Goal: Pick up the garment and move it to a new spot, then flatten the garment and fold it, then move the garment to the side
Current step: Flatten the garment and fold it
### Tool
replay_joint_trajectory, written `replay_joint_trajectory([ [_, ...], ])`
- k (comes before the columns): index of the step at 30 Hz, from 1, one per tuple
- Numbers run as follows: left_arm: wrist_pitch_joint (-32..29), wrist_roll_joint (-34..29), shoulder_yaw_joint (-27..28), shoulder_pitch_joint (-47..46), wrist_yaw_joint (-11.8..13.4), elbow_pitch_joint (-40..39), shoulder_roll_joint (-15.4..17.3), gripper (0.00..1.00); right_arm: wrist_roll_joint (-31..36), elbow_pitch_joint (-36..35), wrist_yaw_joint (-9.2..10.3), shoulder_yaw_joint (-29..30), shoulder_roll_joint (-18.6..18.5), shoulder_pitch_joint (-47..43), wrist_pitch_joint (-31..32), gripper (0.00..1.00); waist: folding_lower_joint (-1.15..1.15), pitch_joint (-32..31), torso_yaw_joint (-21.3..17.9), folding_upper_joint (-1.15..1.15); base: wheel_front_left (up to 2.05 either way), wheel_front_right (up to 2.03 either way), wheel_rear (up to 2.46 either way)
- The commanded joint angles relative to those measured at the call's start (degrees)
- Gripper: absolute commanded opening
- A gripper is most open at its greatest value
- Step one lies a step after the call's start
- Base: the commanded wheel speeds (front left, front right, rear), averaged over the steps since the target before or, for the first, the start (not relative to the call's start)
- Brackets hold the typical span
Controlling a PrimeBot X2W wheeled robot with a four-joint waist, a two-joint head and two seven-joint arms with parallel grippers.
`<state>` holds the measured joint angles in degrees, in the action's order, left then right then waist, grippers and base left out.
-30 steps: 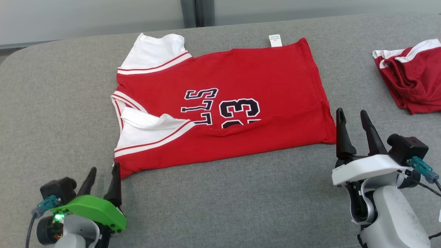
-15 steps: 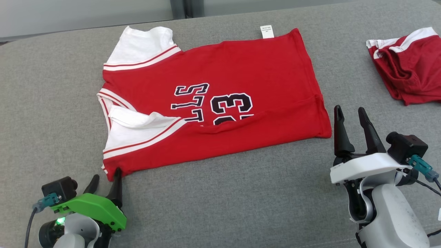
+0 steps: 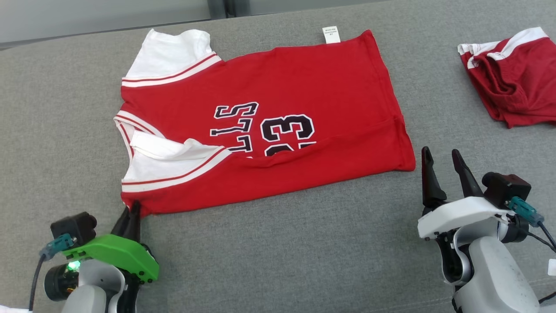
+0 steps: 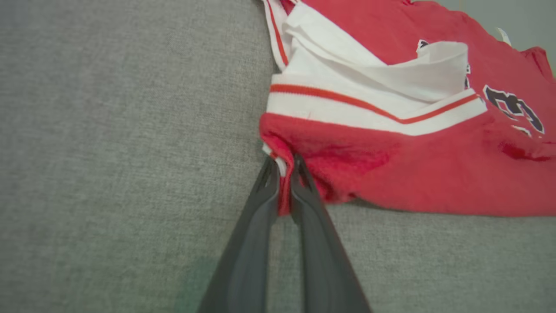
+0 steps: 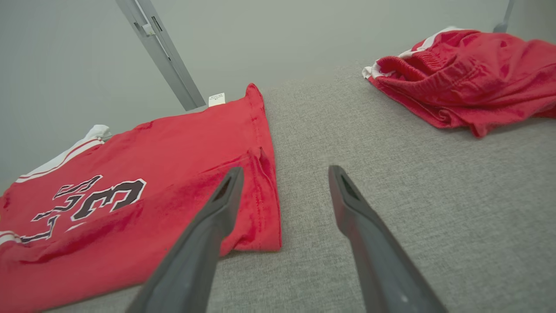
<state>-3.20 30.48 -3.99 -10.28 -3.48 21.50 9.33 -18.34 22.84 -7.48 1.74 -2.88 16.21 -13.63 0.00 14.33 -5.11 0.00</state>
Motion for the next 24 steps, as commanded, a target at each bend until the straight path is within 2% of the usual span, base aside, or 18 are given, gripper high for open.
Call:
replay_joint_trajectory([
  [1,0.85,-0.81,0.53,-0.15,0.51,-1.04,0.61,0.0,0.53,0.85,-0.01,0.15,-0.04,0.92,0.4,1.0,0.0,-0.01,0.34,0.0,0.0,0.0,0.0],
  [9,2.31,-0.74,1.52,1.3,1.57,-6.1,1.58,0.0,2.43,8.52,-0.01,0.27,-0.05,4.69,4.74,1.0,0.0,-0.07,1.84,0.0,0.0,0.0,0.0],
  [15,2.43,-0.89,1.04,1.95,2.0,-7.48,1.34,0.0,2.39,15.69,-0.01,-2.46,-0.07,7.61,8.75,1.0,0.0,-0.04,2.72,0.0,0.0,0.0,0.0],
  [16,2.53,-0.86,0.98,2.01,2.02,-7.57,1.24,0.0,2.16,16.6,-0.01,-3.11,0.02,7.88,9.11,0.95,0.0,-0.09,2.81,0.0,0.0,0.0,0.0],
  [17,2.7,-0.83,0.96,2.1,2.07,-7.65,1.19,0.0,1.76,17.29,-0.01,-3.55,0.04,8.11,9.29,0.51,0.0,-0.15,2.86,0.0,0.0,0.0,0.0],
  [20,3.43,-0.89,0.96,2.57,2.09,-7.86,1.33,0.0,1.03,18.96,-0.01,-4.28,0.07,8.97,9.08,0.0,0.0,-0.45,2.85,0.0,0.0,0.0,0.0],
  [24,4.17,-0.65,1.3,3.09,1.95,-8.71,1.9,0.0,-0.55,18.68,-0.01,-3.94,-0.03,9.37,8.08,0.0,0.0,-1.13,2.63,0.0,0.0,0.0,0.0],
])
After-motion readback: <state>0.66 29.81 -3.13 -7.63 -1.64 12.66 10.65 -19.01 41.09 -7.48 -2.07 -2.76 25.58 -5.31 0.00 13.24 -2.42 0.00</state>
